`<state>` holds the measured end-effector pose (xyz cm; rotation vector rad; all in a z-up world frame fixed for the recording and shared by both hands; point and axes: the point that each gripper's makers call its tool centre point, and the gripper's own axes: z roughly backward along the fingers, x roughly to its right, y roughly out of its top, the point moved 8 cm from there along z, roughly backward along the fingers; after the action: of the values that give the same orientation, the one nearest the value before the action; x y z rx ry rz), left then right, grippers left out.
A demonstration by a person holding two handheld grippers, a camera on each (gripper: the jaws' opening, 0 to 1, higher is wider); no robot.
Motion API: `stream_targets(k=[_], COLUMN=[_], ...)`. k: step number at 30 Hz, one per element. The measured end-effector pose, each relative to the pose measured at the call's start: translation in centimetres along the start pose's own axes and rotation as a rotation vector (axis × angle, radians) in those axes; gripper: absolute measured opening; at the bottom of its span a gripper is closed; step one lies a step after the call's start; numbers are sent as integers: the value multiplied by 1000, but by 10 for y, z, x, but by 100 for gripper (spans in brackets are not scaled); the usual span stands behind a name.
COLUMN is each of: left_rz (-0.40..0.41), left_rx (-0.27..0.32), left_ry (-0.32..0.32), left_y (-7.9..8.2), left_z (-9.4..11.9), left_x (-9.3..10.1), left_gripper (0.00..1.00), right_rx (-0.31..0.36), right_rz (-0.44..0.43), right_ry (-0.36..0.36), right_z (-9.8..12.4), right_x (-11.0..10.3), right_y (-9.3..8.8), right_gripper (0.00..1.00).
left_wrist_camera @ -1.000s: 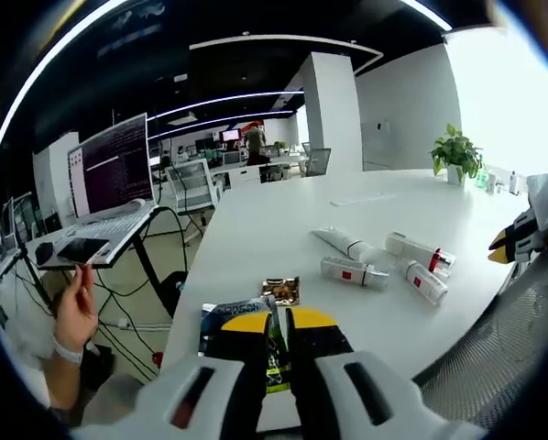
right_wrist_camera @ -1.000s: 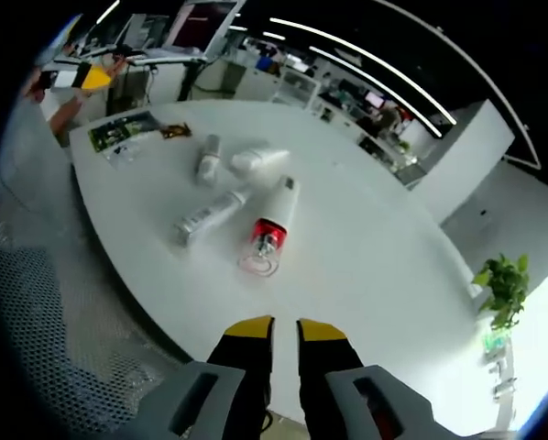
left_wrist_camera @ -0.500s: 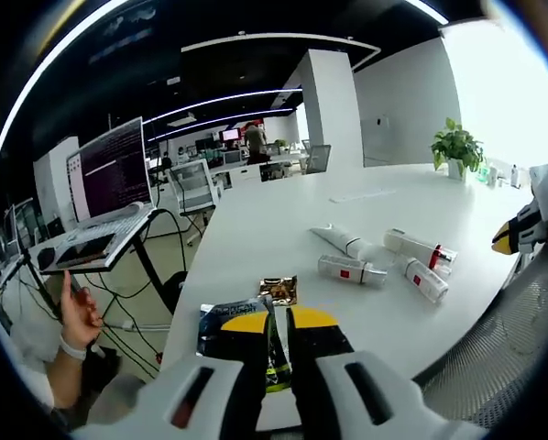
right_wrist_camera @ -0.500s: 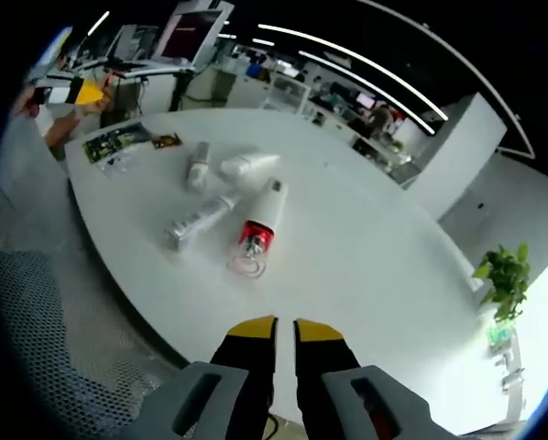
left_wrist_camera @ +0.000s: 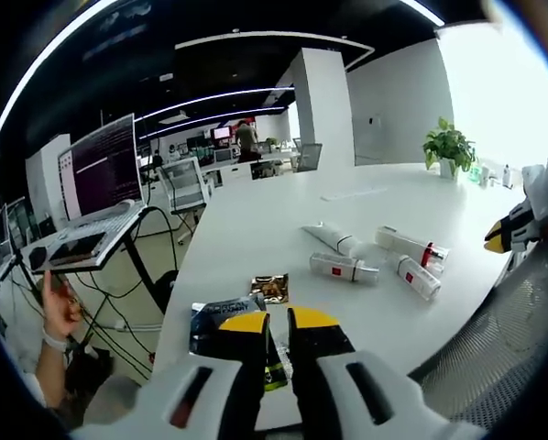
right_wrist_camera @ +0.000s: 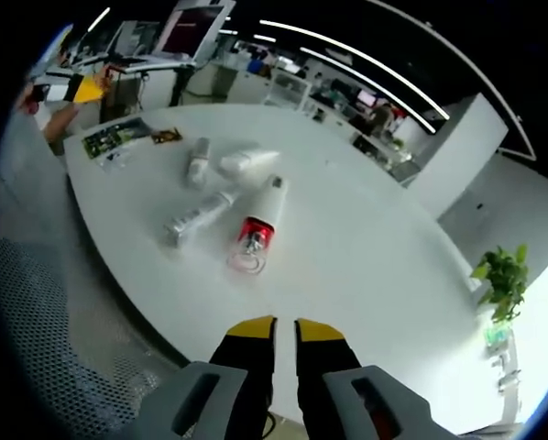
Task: Arrange the skincare products in the storage area until every visible bottle or jar stands upright without overlapping.
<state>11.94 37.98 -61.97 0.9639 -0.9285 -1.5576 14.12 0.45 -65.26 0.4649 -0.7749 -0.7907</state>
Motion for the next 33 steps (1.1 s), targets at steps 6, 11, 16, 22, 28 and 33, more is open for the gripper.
stream_targets(k=[6, 11, 16, 22, 28, 33], left_rz=[27, 32, 58, 61, 40, 42], left_rx=[-2, 36, 54, 68, 55, 55], left_ry=[-9, 3, 20, 40, 37, 35], left_y=[-1, 2, 2, 2, 2, 3], left_z=[0, 2, 4, 6, 4, 4], left_x=[-3, -4, -7, -10, -9, -7], left_gripper=[5, 6, 7, 8, 8, 7], right_rx=[-3, 68, 106, 125, 85, 50], right_rz=[-9, -27, -43, -48, -45, -39], right_ry=[-14, 15, -5, 25, 61, 66], right_z=[1, 4, 6, 9, 4, 2], right_x=[1, 0, 3, -1, -3, -3], right_y=[0, 7, 9, 13, 9, 5], right_gripper=[4, 7, 6, 1, 3, 5])
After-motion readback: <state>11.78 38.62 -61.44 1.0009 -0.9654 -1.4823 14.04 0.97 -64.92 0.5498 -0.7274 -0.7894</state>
